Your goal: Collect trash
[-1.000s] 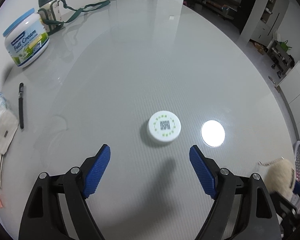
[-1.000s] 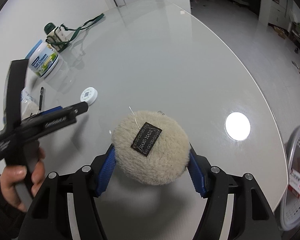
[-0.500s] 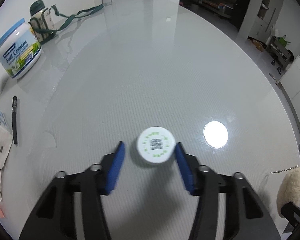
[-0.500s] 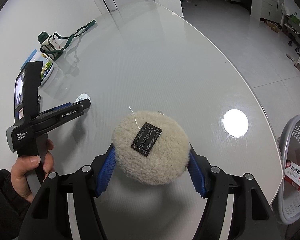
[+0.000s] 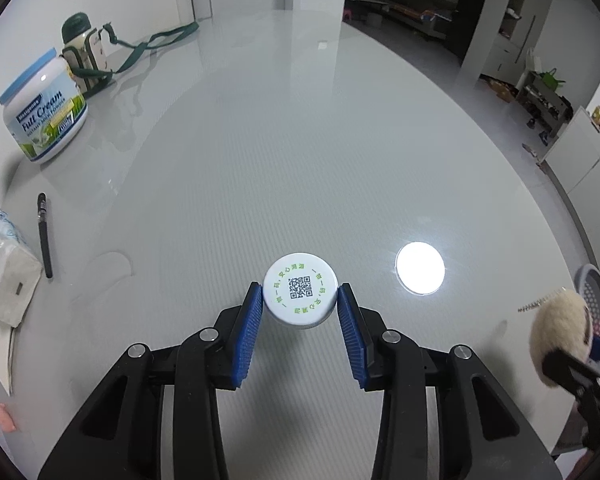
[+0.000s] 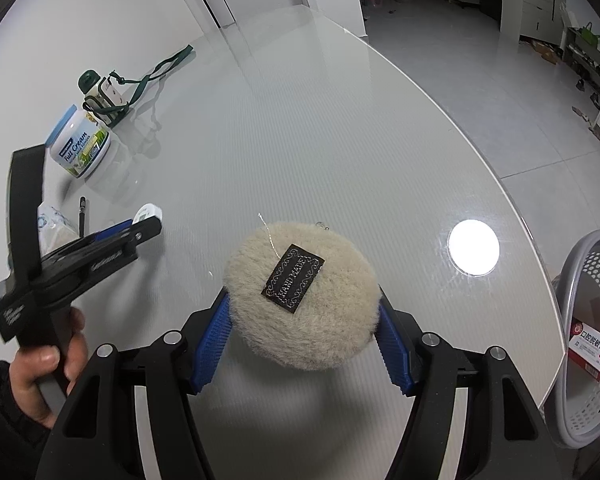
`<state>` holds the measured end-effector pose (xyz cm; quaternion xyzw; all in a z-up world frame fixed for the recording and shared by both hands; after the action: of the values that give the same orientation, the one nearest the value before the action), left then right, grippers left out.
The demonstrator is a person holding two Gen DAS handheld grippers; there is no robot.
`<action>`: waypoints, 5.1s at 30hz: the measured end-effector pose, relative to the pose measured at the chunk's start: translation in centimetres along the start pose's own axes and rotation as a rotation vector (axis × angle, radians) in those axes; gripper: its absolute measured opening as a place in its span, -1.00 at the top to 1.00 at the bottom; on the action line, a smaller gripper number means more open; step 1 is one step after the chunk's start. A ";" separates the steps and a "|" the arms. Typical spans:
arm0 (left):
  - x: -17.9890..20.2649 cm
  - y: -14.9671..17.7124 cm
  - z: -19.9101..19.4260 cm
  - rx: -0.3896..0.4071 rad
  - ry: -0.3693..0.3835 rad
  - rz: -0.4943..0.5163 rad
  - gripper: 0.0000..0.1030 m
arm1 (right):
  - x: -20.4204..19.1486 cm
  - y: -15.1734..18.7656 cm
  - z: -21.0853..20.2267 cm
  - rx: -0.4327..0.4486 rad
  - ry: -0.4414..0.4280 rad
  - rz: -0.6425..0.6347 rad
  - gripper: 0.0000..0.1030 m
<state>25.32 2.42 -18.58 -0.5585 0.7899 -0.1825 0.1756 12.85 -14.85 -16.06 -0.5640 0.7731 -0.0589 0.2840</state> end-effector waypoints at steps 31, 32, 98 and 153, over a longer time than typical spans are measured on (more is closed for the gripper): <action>23.4 5.1 -14.0 0.114 0.185 0.262 0.26 | 18.3 9.0 -16.7 0.138 0.094 0.198 -0.25; 24.7 5.5 -14.1 0.108 0.196 0.274 0.26 | 19.2 9.3 -17.2 0.139 0.100 0.207 -0.25; 42.1 5.8 -17.1 0.088 0.147 0.276 -0.29 | 33.2 9.0 -23.8 0.117 0.064 0.174 -0.36; 41.4 5.7 -19.1 0.132 0.065 0.263 -0.87 | 32.5 8.8 -24.0 0.123 0.066 0.155 -0.36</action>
<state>-1.54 -33.26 -7.75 -0.4312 0.8478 -0.2275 0.2088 -13.29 -46.62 -11.83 -0.4818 0.8182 -0.1027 0.2964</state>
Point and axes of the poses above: each gripper's, at about its wrist camera, not at the fingertips, and z roughly the way its jaws point, x to its right, y to its underside, the point moved 4 cm from there along z, roughly the way its jaws point, and after that the axes turned 7 degrees about -y, right-handed, at the moved point
